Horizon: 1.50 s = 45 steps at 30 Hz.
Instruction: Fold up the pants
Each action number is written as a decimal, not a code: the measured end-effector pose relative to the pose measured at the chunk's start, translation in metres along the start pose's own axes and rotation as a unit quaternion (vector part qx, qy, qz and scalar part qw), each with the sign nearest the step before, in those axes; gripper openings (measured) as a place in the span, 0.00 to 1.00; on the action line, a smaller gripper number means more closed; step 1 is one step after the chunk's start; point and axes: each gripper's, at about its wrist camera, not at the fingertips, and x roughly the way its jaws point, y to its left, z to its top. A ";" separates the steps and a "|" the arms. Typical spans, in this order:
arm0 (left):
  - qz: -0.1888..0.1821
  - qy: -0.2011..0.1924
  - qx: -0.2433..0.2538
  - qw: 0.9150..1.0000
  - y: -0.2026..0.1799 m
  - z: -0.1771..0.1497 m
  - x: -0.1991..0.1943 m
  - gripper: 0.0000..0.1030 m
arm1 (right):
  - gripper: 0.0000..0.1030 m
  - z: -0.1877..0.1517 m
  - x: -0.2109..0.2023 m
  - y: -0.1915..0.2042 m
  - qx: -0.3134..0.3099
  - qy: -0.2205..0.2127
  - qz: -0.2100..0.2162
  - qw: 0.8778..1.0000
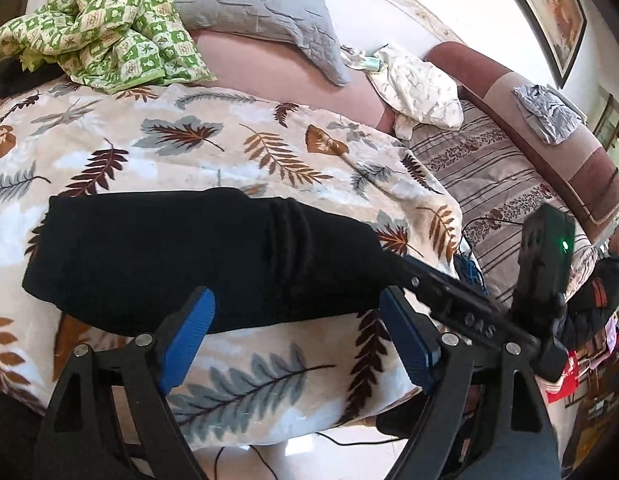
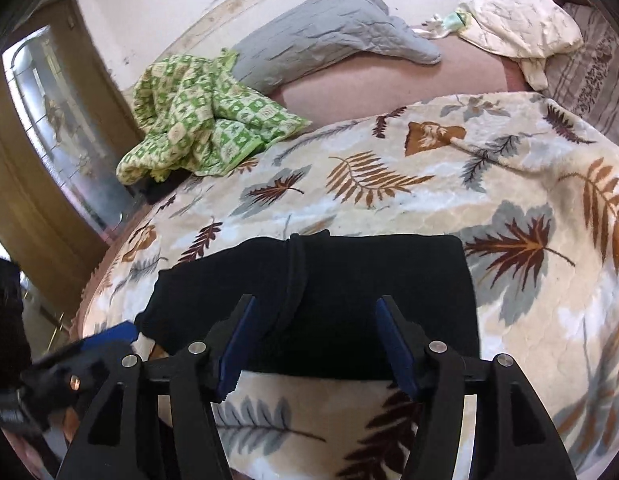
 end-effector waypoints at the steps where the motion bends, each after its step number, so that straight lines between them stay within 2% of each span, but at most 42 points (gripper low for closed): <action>1: 0.001 -0.001 -0.002 1.000 -0.006 0.001 0.001 0.83 | 0.61 -0.001 -0.003 -0.004 0.002 0.000 0.005 1.000; 4: -0.009 -0.001 -0.001 1.000 -0.022 0.003 0.003 0.83 | 0.62 -0.003 -0.013 -0.019 0.015 -0.001 0.014 1.000; 9: -0.008 -0.001 0.040 0.999 -0.058 0.007 0.007 0.83 | 0.63 -0.007 -0.018 -0.051 0.059 -0.009 0.039 0.997; 12: -0.012 0.002 0.047 0.999 -0.069 0.010 0.011 0.83 | 0.63 -0.012 -0.017 -0.071 0.082 -0.007 0.055 0.995; 15: -0.017 -0.002 0.043 0.999 -0.075 0.013 0.017 0.83 | 0.65 -0.014 -0.020 -0.087 0.091 -0.009 0.038 0.995; 18: -0.022 0.006 0.037 0.999 -0.075 0.010 0.023 0.83 | 0.65 -0.011 -0.027 -0.098 0.117 -0.027 0.039 0.992; 22: -0.017 0.025 0.033 0.999 -0.066 -0.002 0.030 0.83 | 0.65 -0.004 -0.033 -0.093 0.112 -0.048 0.041 0.992; 30: -0.018 0.035 0.042 0.998 -0.041 -0.016 0.027 0.83 | 0.65 0.006 -0.029 -0.070 0.100 -0.067 0.032 0.992; 37: -0.024 0.012 0.013 1.000 -0.015 -0.010 0.018 0.83 | 0.65 0.005 -0.012 -0.071 0.114 -0.051 0.027 0.992; 45: -0.016 -0.014 -0.035 0.999 0.027 0.001 0.002 0.83 | 0.65 0.002 -0.005 -0.067 0.093 -0.041 0.010 0.995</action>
